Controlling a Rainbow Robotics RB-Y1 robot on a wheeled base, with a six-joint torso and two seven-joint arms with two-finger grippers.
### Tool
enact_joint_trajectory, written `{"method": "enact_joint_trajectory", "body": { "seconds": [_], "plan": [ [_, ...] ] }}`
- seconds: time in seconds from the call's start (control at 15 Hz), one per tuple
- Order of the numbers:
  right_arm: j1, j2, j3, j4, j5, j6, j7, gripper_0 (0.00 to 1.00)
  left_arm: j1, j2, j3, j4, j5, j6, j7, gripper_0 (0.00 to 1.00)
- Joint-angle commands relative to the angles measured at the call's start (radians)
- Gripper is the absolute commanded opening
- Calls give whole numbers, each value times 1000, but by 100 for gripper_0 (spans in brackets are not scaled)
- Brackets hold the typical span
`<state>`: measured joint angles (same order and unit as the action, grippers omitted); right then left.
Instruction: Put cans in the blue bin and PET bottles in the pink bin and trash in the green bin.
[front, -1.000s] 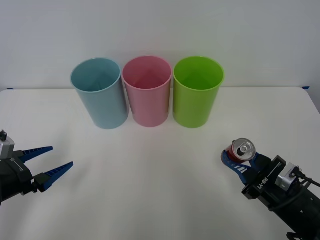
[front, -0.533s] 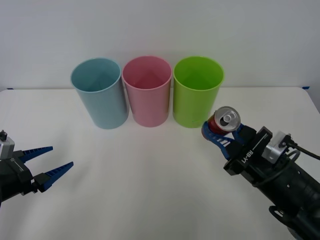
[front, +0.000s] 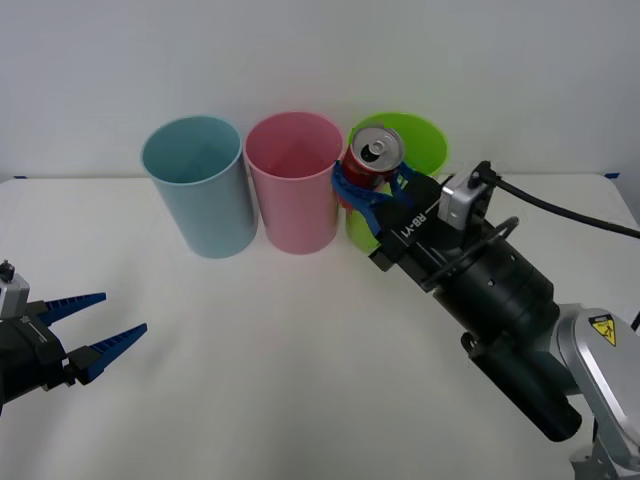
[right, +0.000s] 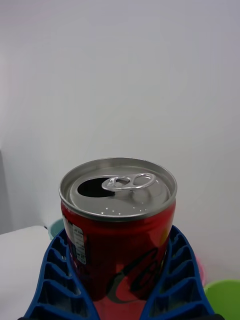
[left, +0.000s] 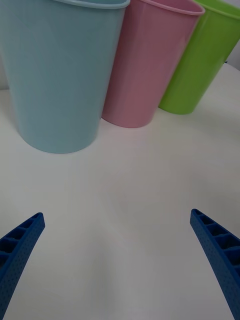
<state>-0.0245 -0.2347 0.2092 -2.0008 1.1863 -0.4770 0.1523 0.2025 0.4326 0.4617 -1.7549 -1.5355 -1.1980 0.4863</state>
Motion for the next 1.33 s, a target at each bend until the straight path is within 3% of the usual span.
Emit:
{"method": "enact_joint_trajectory", "body": {
  "seconds": [0.07, 0.6, 1.33],
  "plan": [
    [-126, -5, 82, 63, 35, 132, -56, 0, 0, 0, 0, 0, 0, 0, 0, 100],
    [-486, 0, 289, 313, -45, 439, -80, 0, 0, 0, 0, 0, 0, 0, 0, 100],
    [-882, 189, 331, 864, -63, 492, -99, 0, 0, 0, 0, 0, 0, 0, 0, 100]
  ]
}}
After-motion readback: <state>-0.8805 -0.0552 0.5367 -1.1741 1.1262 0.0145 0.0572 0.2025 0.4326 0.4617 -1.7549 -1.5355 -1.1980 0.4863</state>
